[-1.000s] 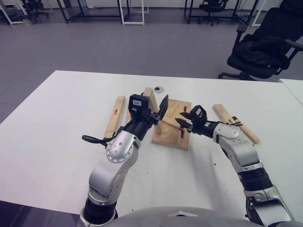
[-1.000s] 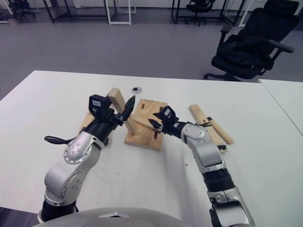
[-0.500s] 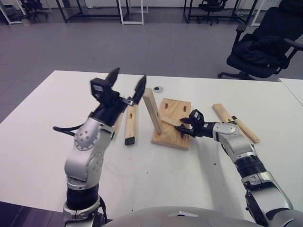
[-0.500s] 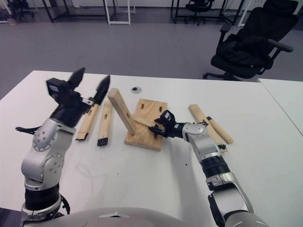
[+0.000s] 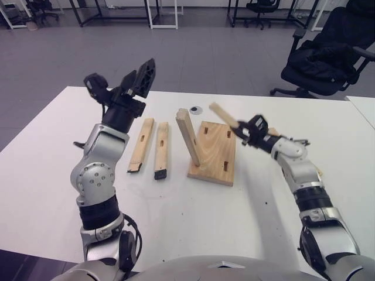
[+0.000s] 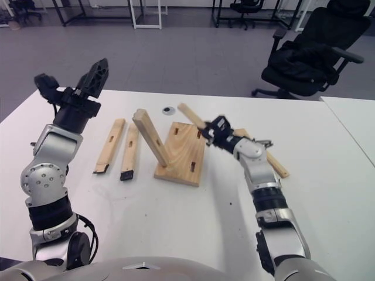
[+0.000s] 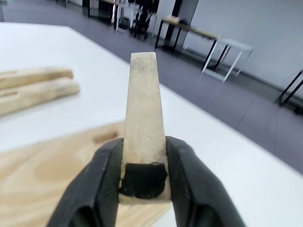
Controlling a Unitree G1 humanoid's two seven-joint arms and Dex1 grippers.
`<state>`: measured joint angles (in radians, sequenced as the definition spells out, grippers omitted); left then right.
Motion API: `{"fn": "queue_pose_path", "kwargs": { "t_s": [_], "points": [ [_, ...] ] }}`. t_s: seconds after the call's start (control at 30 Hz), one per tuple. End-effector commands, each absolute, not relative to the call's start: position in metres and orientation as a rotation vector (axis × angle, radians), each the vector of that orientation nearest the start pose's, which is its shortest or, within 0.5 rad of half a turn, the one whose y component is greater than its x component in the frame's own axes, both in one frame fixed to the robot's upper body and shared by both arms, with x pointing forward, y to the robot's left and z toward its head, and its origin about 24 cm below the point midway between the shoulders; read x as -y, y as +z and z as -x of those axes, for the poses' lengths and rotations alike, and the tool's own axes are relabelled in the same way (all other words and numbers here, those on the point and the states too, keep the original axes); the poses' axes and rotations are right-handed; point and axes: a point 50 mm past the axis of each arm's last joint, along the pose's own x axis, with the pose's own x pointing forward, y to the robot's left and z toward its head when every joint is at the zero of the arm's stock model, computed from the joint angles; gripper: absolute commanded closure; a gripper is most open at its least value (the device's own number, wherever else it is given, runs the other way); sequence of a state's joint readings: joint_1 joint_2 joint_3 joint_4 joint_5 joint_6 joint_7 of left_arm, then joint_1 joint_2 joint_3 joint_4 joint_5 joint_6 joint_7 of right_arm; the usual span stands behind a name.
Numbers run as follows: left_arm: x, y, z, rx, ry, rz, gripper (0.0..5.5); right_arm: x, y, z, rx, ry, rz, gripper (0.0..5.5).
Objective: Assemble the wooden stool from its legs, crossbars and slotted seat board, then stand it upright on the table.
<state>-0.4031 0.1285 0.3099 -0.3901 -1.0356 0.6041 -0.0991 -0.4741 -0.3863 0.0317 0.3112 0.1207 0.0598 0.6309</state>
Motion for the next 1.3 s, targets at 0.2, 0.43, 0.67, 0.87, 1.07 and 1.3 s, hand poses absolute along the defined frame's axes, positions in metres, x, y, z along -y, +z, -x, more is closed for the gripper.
{"fn": "queue_pose_path", "kwargs": {
  "t_s": [0.2,0.43,0.67,0.87,1.07,1.3],
  "points": [
    [-0.107,0.25,-0.293,0.268,-0.826,0.918,0.68,0.084,0.237,-0.315,0.6,0.686,0.387,4.19],
    [-0.118,0.254,-0.29,0.302,-0.819,1.011,1.54,0.084,0.231,-0.288,0.623,0.822,0.292,4.19],
    [-0.115,0.25,-0.284,0.299,-0.841,0.989,2.82,0.085,0.219,-0.283,0.577,0.888,0.333,4.19],
    [-0.116,0.242,-0.283,0.25,-0.854,0.979,3.84,0.089,0.221,-0.283,0.581,0.892,0.353,4.19],
    [-0.116,0.241,-0.281,0.218,-0.882,0.995,4.71,0.095,0.22,-0.283,0.572,0.921,0.383,4.19],
    [-0.114,0.237,-0.278,0.189,-0.893,1.003,5.11,0.096,0.22,-0.284,0.561,0.928,0.393,3.47]
  ]
}}
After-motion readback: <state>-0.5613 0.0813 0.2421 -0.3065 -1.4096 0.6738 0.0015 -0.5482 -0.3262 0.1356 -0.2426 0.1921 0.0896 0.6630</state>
